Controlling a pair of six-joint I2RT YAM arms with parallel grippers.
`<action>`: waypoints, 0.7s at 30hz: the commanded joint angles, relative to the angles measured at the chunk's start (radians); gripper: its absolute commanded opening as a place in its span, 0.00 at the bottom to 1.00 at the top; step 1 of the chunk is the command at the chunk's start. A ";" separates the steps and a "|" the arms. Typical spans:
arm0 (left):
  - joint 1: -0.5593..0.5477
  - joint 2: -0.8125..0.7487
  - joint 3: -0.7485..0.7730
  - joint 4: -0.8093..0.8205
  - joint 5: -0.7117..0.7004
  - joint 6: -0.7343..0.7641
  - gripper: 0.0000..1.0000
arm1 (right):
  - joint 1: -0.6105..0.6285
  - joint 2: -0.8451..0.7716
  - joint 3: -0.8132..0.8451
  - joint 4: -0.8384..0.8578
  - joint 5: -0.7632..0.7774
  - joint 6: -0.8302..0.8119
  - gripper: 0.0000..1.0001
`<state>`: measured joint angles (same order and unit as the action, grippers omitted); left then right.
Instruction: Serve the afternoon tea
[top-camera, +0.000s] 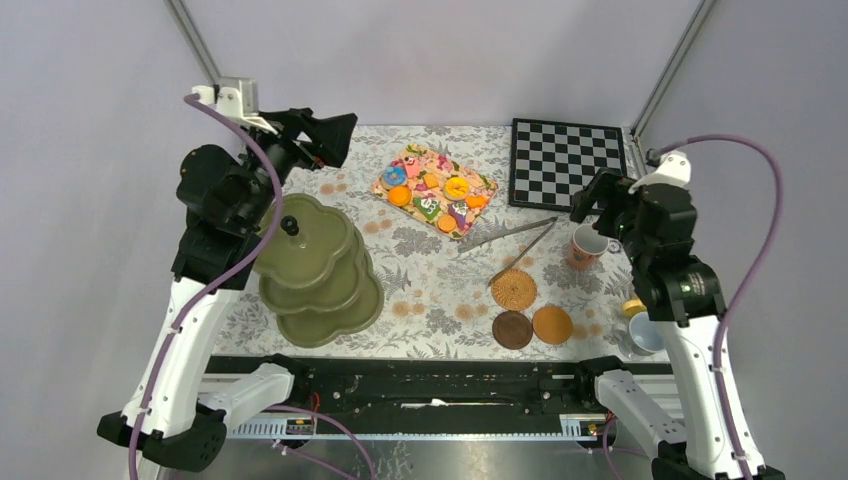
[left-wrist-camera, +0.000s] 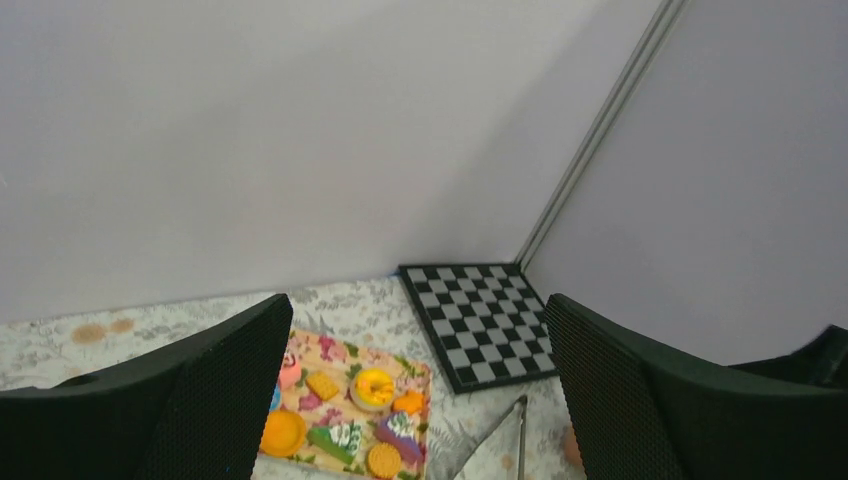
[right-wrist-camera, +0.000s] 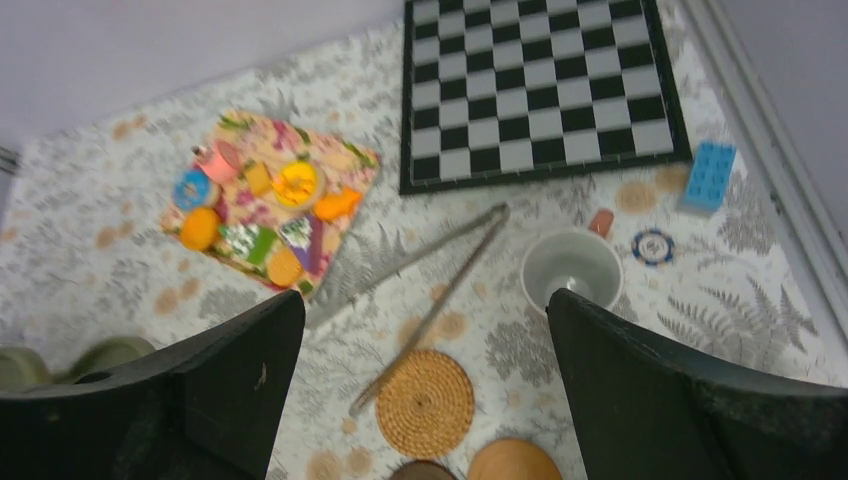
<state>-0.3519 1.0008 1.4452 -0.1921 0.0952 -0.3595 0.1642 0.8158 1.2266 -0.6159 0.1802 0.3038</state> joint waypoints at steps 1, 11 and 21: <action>0.005 -0.045 -0.070 0.089 0.071 0.053 0.99 | -0.002 -0.015 -0.103 0.069 -0.043 0.005 0.98; 0.004 -0.179 -0.295 0.285 0.281 0.111 0.99 | 0.002 0.167 -0.266 0.084 -0.393 -0.112 0.98; 0.004 -0.234 -0.418 0.388 0.292 0.085 0.99 | 0.251 0.353 -0.235 0.138 -0.128 -0.527 0.98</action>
<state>-0.3519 0.7734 1.0439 0.0925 0.3531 -0.2680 0.3546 1.1812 0.9871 -0.5682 -0.0341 0.0628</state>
